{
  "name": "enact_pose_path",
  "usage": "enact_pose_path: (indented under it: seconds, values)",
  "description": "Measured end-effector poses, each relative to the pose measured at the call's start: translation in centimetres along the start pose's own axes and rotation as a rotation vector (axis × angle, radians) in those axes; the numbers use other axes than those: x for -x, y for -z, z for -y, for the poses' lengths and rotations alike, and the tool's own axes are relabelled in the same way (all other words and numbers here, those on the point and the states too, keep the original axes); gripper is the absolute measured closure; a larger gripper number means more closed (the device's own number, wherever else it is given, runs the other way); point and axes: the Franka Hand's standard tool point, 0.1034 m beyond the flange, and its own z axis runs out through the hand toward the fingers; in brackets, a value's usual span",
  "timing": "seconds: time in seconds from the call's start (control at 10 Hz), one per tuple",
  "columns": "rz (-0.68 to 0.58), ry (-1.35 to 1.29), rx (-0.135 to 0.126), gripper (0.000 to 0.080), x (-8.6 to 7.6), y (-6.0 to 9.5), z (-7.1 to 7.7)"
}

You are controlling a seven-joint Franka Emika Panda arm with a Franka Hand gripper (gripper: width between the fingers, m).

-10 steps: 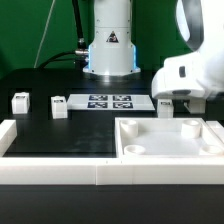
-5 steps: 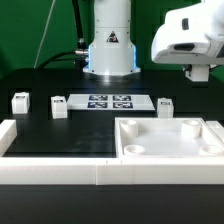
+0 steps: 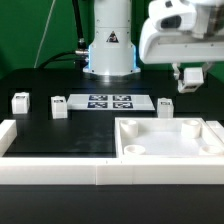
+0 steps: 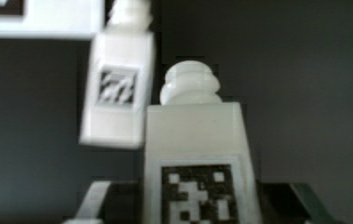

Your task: Assemble one leg

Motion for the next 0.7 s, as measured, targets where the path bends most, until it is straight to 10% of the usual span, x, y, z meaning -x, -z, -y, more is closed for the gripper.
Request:
enact_pose_path:
  seconds: [0.2,0.7]
  values:
    - [-0.154,0.030,0.005,0.0511,-0.9,2.4,-1.5]
    - [-0.568,0.091,-0.017,0.0511,-2.2,2.9,-1.2]
